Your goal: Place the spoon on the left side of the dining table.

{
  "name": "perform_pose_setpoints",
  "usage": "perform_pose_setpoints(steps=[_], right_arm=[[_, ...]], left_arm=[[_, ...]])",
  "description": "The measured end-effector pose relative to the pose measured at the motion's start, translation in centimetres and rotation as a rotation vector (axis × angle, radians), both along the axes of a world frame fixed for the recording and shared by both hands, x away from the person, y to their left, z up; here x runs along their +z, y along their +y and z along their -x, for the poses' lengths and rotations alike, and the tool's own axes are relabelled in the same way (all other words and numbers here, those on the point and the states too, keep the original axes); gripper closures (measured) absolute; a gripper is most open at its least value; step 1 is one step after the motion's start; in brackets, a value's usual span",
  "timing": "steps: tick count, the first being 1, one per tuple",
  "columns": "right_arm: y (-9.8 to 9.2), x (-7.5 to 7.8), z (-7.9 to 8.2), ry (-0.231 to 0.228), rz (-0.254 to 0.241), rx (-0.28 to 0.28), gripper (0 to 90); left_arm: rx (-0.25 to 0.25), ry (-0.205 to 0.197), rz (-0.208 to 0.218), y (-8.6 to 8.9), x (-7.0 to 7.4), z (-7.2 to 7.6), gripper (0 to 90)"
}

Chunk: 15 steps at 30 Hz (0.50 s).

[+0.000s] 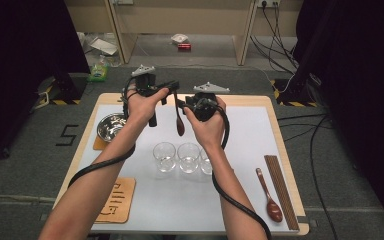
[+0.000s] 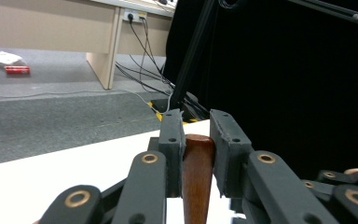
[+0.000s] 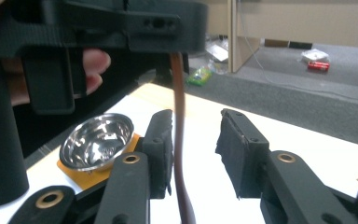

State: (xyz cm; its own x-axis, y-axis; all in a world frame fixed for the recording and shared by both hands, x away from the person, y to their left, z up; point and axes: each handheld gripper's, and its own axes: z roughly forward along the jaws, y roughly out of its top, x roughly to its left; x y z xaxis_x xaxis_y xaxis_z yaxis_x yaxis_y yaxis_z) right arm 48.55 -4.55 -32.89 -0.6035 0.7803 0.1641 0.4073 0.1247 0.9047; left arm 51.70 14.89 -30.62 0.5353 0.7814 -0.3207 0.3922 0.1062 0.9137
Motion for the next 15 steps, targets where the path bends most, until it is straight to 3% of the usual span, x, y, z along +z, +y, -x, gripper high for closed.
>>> perform_pose_setpoints(steps=[6, 15], right_arm=[[-1.1, 0.1, 0.4, 0.020, 0.038, -0.013, 63.6], [-4.1, -1.2, 1.0, 0.071, 0.066, -0.066, 63.1]], left_arm=[[0.024, -0.018, -0.003, 0.9, 0.3, 0.1, 74.9], [0.064, -0.034, -0.022, 3.1, 0.4, 0.4, 75.0]])
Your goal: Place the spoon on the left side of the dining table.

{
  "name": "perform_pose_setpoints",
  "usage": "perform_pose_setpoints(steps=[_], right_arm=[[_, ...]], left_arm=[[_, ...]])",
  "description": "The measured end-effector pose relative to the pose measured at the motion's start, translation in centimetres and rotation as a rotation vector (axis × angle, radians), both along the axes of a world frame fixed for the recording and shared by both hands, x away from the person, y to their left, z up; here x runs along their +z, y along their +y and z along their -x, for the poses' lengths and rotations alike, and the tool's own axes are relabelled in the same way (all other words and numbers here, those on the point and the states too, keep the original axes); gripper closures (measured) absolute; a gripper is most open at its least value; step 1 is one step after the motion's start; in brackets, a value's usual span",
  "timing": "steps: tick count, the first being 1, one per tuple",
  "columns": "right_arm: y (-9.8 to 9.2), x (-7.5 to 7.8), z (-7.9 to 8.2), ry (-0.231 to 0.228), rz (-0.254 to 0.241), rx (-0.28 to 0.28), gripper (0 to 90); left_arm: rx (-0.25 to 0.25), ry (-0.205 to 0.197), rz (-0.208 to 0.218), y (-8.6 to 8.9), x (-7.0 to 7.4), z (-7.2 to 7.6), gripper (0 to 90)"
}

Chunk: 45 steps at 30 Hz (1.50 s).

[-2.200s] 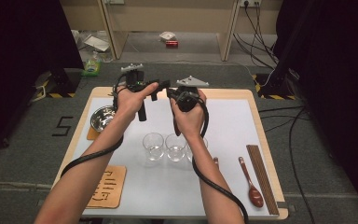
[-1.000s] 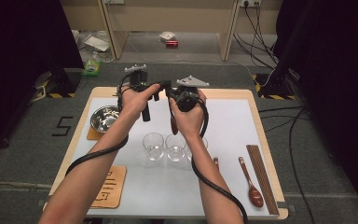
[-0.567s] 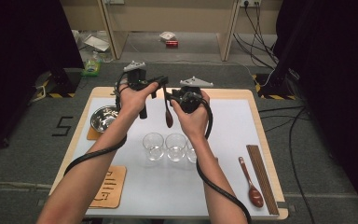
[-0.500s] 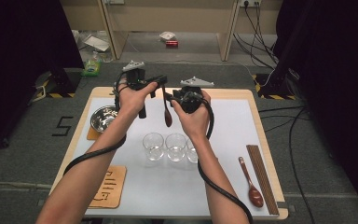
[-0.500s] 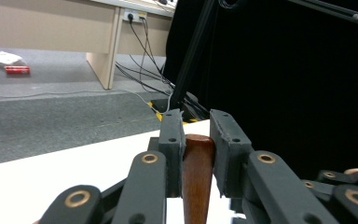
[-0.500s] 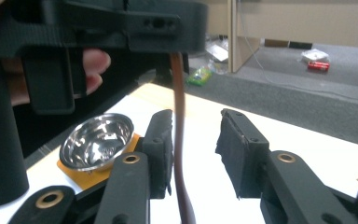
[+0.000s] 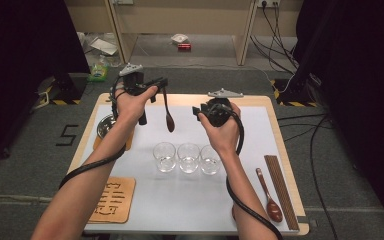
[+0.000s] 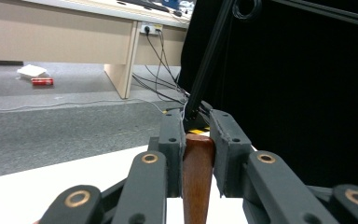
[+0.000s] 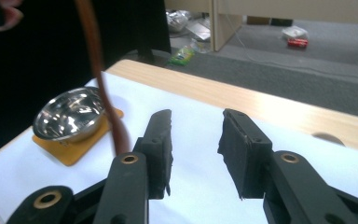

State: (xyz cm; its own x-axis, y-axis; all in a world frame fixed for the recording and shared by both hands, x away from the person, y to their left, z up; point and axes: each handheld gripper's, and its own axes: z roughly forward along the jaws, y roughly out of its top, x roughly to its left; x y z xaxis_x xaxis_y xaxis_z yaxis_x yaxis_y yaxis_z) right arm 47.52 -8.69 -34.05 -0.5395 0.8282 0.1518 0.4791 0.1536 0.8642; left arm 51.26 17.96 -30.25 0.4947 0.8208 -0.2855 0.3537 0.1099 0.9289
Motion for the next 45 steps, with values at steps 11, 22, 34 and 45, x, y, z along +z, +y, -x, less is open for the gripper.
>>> perform_pose_setpoints(steps=[11, 22, 34, 45], right_arm=[[-4.1, -1.9, 1.4, 0.044, 0.011, -0.063, 61.8], [-8.0, -3.9, 3.7, 0.071, 0.023, -0.120, 60.8], [-11.4, -5.4, 6.1, 0.087, 0.023, -0.181, 60.2], [-13.6, -6.8, 7.7, 0.107, 0.024, -0.219, 59.8]], left_arm=[[0.057, -0.016, -0.001, 3.2, -0.3, 0.6, 75.0], [0.110, -0.021, -0.010, 6.6, -0.2, 1.2, 75.0], [0.164, -0.017, -0.029, 9.6, -0.8, 1.5, 75.0], [0.201, -0.029, -0.027, 11.1, -0.6, 1.4, 74.9]])
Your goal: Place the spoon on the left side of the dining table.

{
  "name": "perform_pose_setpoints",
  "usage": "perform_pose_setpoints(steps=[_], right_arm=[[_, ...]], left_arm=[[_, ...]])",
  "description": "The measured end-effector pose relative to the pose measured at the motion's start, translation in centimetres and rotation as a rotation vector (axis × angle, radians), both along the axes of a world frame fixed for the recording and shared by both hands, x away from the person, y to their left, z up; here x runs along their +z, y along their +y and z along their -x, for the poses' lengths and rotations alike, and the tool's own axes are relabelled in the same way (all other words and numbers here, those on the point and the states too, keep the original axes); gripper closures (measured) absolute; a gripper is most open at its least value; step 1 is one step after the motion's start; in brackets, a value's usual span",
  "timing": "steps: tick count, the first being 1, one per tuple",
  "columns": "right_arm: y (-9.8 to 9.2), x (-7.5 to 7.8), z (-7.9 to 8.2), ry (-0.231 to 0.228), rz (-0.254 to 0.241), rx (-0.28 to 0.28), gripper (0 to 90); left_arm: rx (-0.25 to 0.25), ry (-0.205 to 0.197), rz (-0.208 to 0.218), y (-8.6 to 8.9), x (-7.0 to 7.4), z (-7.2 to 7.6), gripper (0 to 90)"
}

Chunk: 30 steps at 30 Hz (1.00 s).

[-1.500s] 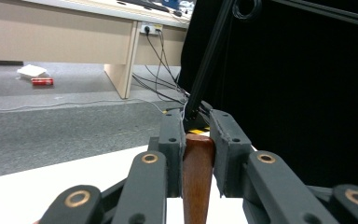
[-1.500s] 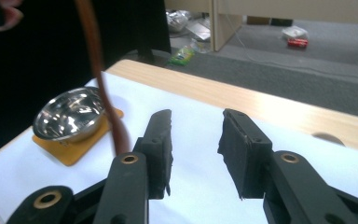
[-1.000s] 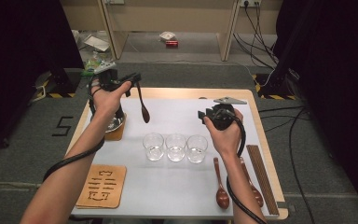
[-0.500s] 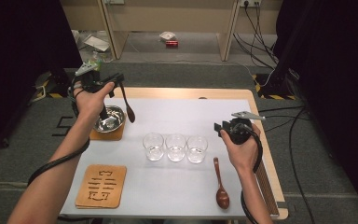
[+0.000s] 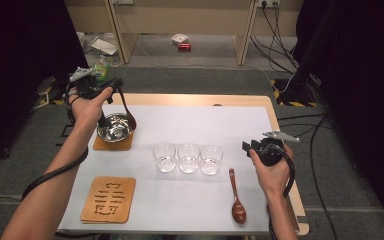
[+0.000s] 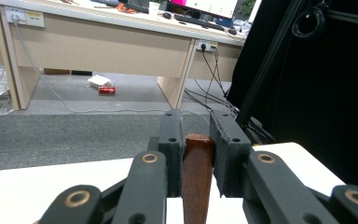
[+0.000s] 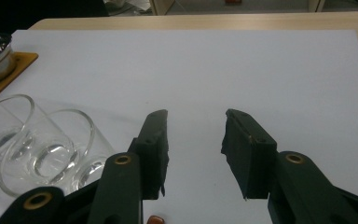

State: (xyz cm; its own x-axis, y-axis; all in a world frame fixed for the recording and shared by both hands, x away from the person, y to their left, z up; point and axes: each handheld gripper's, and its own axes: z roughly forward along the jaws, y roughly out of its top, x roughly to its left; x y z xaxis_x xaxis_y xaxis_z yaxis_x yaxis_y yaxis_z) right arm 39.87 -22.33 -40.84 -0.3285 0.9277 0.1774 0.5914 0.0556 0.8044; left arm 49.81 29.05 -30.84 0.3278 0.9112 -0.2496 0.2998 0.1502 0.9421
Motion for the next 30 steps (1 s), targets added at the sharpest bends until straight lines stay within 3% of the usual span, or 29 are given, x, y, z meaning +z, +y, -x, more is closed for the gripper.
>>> perform_pose_setpoints(steps=[10, 19, 30], right_arm=[[-0.8, -0.5, 1.3, -0.002, 0.010, -0.015, 59.1], [-1.3, -1.5, 2.4, 0.007, 0.004, -0.024, 58.9], [-1.3, -2.4, 3.1, 0.009, -0.014, -0.025, 58.5]], left_arm=[[0.037, -0.008, -0.013, 1.8, 0.3, 0.1, 74.9], [0.081, 0.010, -0.021, 3.6, -0.6, -0.2, 75.0], [0.104, 0.039, -0.034, 4.1, -2.1, -0.8, 74.9]])
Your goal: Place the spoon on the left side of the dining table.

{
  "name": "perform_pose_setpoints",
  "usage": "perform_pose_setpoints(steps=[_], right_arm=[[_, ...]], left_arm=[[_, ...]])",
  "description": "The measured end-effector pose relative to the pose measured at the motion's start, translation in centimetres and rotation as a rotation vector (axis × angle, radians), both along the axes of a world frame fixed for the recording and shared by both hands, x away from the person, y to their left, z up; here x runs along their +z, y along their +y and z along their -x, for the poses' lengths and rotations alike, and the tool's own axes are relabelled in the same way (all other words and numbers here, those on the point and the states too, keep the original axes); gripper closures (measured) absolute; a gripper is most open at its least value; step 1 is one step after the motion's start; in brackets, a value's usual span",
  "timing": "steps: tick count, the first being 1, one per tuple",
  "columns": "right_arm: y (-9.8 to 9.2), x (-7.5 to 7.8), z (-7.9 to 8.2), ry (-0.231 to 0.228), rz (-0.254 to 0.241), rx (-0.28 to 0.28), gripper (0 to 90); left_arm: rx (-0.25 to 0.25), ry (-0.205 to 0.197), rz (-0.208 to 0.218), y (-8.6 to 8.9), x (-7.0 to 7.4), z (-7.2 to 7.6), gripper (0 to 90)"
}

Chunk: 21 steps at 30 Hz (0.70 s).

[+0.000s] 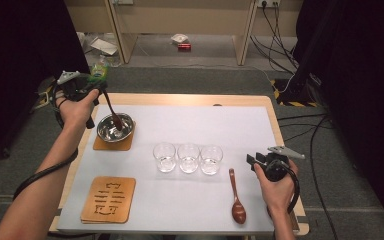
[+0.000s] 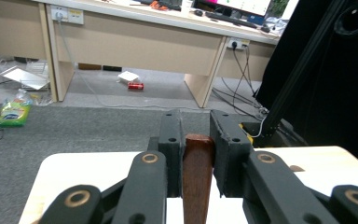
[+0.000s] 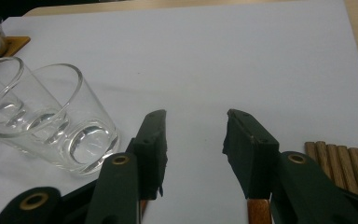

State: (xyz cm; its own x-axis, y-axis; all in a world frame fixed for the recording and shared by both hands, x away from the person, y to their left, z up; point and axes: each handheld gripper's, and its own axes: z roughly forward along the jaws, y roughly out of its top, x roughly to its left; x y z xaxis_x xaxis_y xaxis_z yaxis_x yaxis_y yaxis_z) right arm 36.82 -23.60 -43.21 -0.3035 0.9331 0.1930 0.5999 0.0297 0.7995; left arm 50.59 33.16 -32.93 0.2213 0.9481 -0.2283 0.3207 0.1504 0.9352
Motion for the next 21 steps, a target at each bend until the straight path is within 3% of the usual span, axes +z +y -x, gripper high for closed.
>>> perform_pose_setpoints(steps=[21], right_arm=[[-0.3, 0.1, 1.1, -0.025, 0.004, 0.012, 58.3]], left_arm=[[0.062, 0.113, -0.023, 1.0, -4.0, -2.4, 74.9]])
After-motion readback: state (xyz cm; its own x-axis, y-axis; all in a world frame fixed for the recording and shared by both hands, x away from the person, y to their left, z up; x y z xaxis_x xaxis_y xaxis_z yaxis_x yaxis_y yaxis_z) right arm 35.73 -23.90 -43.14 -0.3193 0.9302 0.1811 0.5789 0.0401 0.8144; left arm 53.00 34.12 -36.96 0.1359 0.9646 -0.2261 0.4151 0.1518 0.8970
